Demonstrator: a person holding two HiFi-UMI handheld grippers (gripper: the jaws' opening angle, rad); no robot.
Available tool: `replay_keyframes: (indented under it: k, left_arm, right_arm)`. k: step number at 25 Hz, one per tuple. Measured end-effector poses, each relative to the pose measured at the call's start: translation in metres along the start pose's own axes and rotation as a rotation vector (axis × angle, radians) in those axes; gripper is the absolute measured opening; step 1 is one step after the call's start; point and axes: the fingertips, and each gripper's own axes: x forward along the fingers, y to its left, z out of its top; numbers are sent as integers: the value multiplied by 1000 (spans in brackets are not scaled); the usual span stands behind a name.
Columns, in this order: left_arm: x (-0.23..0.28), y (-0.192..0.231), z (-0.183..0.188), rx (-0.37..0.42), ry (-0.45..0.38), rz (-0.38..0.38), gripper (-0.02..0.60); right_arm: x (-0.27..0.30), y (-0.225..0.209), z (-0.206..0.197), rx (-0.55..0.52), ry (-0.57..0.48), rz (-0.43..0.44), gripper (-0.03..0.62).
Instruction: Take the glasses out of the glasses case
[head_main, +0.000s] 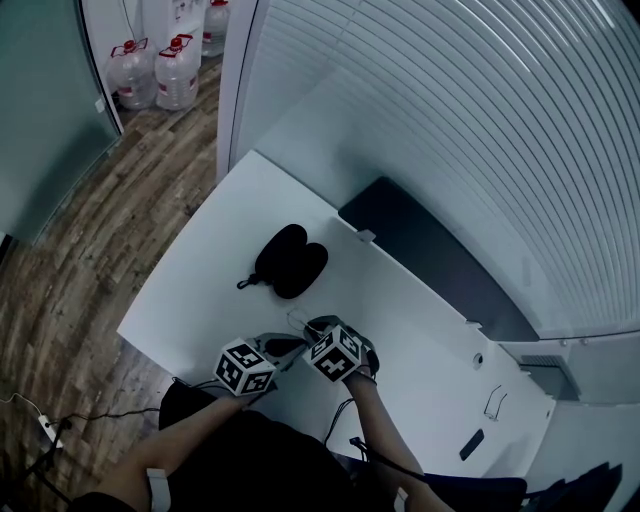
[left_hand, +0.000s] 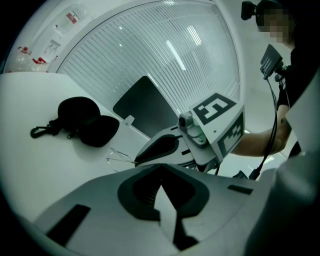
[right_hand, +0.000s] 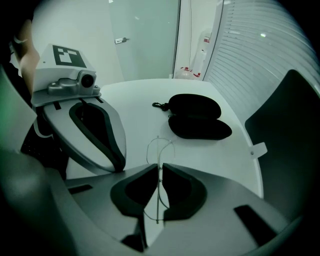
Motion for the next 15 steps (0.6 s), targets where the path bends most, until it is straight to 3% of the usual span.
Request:
replay_keyframes:
  k: [15]
  left_arm:
    - [2,11,-12,-48,31,30,6]
  right_arm:
    - [17,4,-4,13,7,33,38]
